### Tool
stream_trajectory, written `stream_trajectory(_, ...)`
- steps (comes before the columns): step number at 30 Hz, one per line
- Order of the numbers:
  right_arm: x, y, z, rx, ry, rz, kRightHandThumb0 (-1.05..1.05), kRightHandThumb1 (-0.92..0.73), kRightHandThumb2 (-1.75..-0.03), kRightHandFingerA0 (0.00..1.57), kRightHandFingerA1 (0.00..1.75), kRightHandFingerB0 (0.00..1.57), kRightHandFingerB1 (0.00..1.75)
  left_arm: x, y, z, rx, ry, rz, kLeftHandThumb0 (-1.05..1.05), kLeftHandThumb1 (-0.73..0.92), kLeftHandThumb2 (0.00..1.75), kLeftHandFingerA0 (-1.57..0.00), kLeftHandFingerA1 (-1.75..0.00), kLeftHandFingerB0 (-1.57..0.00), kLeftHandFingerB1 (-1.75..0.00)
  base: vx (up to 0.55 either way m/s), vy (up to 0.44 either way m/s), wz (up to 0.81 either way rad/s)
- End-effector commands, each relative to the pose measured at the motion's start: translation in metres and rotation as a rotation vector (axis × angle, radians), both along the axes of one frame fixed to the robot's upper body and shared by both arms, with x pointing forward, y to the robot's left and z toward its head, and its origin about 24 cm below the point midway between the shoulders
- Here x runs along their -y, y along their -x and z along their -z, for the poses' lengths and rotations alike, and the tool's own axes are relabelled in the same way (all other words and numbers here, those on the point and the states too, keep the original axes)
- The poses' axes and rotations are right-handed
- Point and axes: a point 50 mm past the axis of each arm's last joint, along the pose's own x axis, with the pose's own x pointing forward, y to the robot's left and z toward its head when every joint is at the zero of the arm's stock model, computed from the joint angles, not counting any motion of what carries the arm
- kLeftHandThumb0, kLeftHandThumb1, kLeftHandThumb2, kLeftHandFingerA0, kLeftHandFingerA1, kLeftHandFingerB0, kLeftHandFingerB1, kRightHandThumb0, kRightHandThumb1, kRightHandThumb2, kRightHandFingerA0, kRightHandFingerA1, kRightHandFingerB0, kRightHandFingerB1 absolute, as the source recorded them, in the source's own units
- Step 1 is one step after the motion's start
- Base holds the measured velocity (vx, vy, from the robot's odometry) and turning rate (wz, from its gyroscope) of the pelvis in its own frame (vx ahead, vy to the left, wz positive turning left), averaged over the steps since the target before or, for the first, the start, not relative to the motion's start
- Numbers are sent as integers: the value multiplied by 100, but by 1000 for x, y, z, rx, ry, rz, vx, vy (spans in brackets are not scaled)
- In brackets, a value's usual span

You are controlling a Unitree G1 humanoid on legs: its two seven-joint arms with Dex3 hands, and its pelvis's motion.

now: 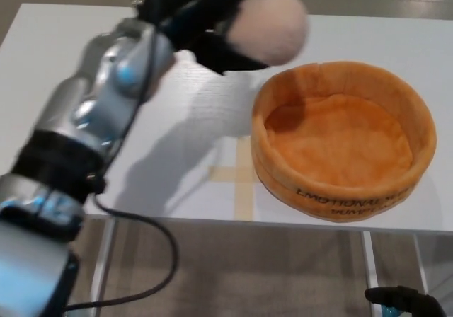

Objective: Use the left hand to pick up the pink round toy on the left and place it inside the orange plate on the desk.

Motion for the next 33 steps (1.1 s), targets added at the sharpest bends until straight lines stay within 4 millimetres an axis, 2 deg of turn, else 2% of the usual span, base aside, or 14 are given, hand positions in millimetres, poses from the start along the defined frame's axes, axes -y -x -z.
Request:
stream_trajectory(1, -3, 2, 2, -4, 0, -10, -16, -38, -66, 71, 80, 58, 63, 38, -5, 7, -31, -71, -18, -20, 67, 62, -80, -159, -90, -64, 0, 0, 0)
stream_trajectory(6, -5, 3, 2, -1, -20, -4, -19, -36, -71, 69, 80, 56, 65, 52, -7, 20, -80, -93, -18, -14, 70, 62, -78, -154, -85, -57, 0, 0, 0)
stream_trajectory(7, -5, 3, 3, -5, -18, -7, -16, -39, -66, 68, 79, 56, 63, 57, -8, 27, -106, -104, -19, -14, 69, 64, -76, -150, -86, -74, 0, 0, 0)
stream_trajectory(11, -6, 2, 3, -10, -15, -10, -15, -39, -66, 70, 79, 57, 62, 66, -8, 44, -164, -143, -23, -17, 66, 60, -83, -131, -81, -50, 0, 0, 0)
stream_trajectory(12, -5, 1, 2, -8, -10, -12, -17, -39, -65, 72, 79, 58, 62, 66, -9, 49, -180, -191, -30, -36, 57, 56, -45, -44, -38, -32, 0, 0, 0)
stream_trajectory(13, -5, -1, 1, -5, -9, -12, -17, -39, -65, 72, 79, 58, 62, 66, -9, 52, -188, -222, -33, -36, 57, 56, -45, -44, -38, -32, 0, 0, 0)
stream_trajectory(14, -5, -2, 0, 1, -7, -12, -17, -40, -66, 73, 79, 58, 62, 66, -10, 56, -214, -264, -43, -27, 37, 92, -10, -52, -7, -48, 0, 0, 0)
stream_trajectory(15, -5, -3, -1, 3, -6, -12, -17, -40, -66, 73, 79, 58, 62, 66, -11, 58, -236, -278, -52, -27, 37, 92, -10, -52, -7, -48, 0, 0, 0)
stream_trajectory(16, -5, -4, -1, 3, -10, -10, -16, -41, -66, 73, 79, 58, 62, 66, -12, 60, -265, -294, -60, -64, 50, 58, 0, -24, -12, -26, 0, 0, 0)
stream_trajectory(17, -5, -4, -1, 3, -12, -8, -16, -41, -66, 73, 79, 58, 62, 66, -12, 62, -283, -304, -66, -64, 50, 58, 0, -24, -12, -26, 0, 0, 0)
stream_trajectory(18, -6, -4, -1, 2, -18, -3, -15, -42, -64, 71, 79, 57, 62, 65, -13, 67, -299, -345, -84, -76, 46, 82, 0, -2, -6, -13, 0, 0, 0)
stream_trajectory(27, -7, -3, 0, 2, -11, -16, -15, -39, -64, 72, 80, 59, 64, 61, -14, 75, -329, -412, -123, -80, 43, 86, 0, 0, 0, -4, 0, 0, 0)
stream_trajectory(28, -8, -4, 0, 2, -11, -15, -16, -38, -68, 73, 81, 56, 65, 62, -14, 72, -332, -404, -119, -96, 47, 66, 0, 0, 0, -15, 0, 0, 0)
stream_trajectory(33, -9, -4, 0, 0, -15, -9, -12, -40, -64, 72, 80, 58, 64, 65, -13, 63, -299, -361, -95, -95, 49, 61, 0, 0, 0, -10, 0, 0, 0)
